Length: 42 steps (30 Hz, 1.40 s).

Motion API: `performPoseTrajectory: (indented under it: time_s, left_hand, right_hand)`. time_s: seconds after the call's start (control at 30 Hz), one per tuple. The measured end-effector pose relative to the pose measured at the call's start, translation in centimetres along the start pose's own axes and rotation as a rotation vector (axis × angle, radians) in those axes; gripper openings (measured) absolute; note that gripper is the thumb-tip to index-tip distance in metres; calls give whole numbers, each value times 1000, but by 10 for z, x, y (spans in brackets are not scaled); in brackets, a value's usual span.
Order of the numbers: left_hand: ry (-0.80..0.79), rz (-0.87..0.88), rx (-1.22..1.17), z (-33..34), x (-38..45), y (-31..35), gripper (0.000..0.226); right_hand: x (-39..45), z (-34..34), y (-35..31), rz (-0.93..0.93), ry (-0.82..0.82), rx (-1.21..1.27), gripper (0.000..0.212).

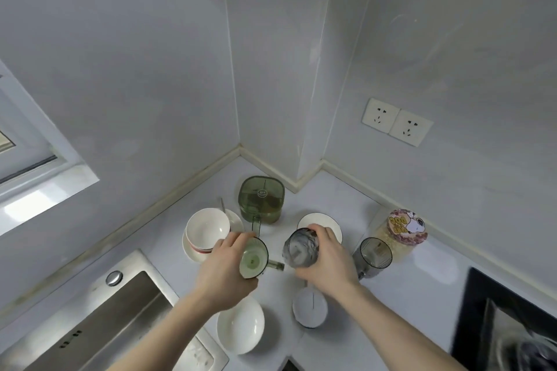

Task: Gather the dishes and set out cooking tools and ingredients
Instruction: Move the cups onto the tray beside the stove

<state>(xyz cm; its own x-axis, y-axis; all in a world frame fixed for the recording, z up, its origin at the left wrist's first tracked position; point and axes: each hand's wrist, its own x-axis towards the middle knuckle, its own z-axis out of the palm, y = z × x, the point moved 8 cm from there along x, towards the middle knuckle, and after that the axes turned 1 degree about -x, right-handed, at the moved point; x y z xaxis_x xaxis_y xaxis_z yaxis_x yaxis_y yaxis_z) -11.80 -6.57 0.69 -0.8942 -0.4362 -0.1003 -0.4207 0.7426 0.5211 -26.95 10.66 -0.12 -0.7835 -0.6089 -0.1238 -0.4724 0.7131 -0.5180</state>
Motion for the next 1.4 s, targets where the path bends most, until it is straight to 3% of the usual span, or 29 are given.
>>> performPoseTrajectory:
  time_s: [0.27,0.5,0.77,1.0,1.4]
  left_hand:
    - [76,221,-139,-32,-27,89,88]
    - [-10,466,-157,3,-49,199,87]
    - [-145,767,-164,90,-151,376,88]
    - [-297,965,-165,172,-272,491,88]
    - [-502,1248,-127,286,-405,672,90]
  right_hand:
    - [-108,-102,39,121,271,186,84]
    - [-220,-159,95,268,418,182,89]
    - [-425,-218,190,488,610,185,91]
    - [-587,-242,264,650,658,126,91]
    - [-792,-279,367,940,816,83,90]
